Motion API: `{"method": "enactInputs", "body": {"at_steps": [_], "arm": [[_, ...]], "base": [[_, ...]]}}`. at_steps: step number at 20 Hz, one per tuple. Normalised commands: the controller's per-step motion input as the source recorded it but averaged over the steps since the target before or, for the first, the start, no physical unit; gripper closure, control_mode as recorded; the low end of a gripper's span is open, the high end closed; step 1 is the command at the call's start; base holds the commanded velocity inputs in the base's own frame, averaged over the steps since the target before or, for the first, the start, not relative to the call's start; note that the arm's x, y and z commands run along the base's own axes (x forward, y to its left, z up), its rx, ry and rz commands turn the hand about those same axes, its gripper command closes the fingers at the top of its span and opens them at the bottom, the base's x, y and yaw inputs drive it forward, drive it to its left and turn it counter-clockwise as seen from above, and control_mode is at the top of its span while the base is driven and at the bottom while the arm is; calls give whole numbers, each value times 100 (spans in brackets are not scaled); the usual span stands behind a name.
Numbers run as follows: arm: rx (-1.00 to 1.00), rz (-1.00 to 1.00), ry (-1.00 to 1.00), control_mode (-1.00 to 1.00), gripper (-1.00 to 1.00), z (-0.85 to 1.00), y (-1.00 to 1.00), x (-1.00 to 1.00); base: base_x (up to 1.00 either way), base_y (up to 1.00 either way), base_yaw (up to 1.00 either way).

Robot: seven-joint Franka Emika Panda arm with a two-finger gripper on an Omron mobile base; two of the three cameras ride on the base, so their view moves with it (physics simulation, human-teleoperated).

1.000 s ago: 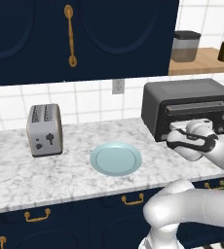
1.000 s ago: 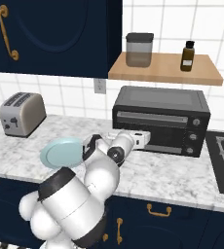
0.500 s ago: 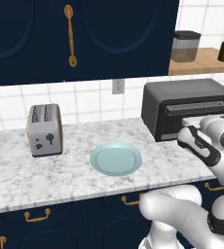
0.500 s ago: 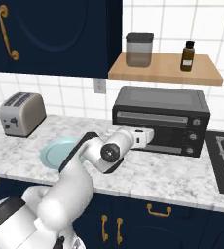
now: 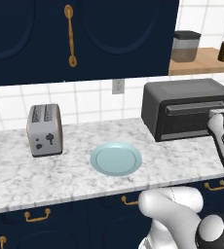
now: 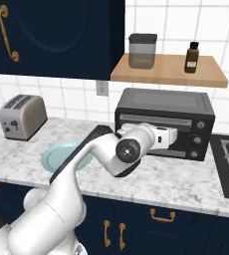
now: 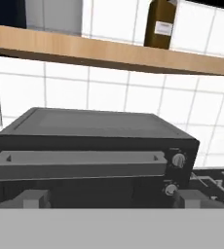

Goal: Pick up the kebab skewer and baguette bread, and place them inside the toaster oven. Close the toaster oven door and start by setting the timer.

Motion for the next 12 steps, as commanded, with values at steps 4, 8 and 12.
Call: {"method": "enactInputs", "body": {"at_steps": [4,8,12], "arm": [[4,0,0,-100,-100,19,-81,-17],[0,4,-22,-100,-100,-18,-55,7],[0,9,-23,-100,-100,-42,-59,23]], "base": [[0,0,0],[0,0,0],[0,0,0]]}}
